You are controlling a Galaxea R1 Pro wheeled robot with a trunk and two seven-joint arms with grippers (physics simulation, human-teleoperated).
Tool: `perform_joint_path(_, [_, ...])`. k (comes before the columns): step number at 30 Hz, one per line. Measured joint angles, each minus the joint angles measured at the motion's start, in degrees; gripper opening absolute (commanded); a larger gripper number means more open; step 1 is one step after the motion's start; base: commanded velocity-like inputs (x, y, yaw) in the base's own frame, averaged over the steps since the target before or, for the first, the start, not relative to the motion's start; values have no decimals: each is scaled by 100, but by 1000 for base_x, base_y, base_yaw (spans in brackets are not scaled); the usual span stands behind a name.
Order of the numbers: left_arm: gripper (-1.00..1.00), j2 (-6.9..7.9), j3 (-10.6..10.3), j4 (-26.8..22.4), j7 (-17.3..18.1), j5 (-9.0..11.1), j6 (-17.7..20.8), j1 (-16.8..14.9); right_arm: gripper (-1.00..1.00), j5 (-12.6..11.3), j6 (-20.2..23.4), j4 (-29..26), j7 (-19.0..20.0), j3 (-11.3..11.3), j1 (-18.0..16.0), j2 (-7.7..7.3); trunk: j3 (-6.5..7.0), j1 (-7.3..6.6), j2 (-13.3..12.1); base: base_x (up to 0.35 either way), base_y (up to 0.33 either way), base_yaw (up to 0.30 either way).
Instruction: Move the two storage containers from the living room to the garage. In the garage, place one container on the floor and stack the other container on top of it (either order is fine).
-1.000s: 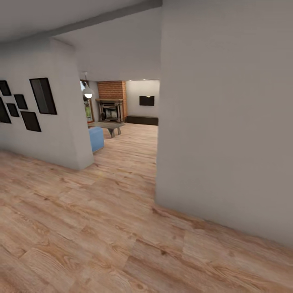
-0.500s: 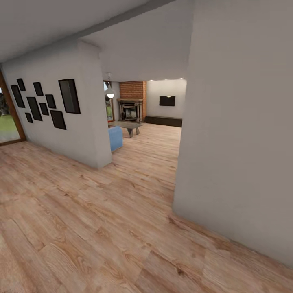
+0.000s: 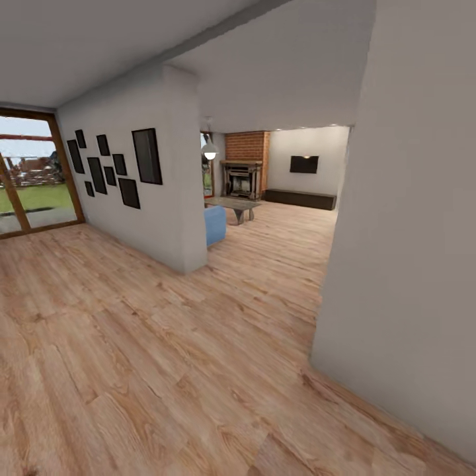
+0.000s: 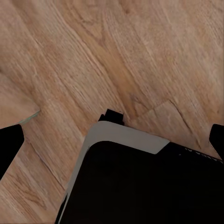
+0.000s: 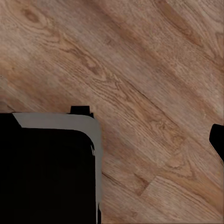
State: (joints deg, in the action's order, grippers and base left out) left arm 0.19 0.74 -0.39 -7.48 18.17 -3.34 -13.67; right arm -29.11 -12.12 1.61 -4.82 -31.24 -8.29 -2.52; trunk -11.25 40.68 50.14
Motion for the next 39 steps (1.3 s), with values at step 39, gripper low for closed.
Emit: perform_joint_path(39, [100,-27,0,8,0,0,-8,1,100,52,-9,1,45,-62,-1,12,0,0,0,323,0,101])
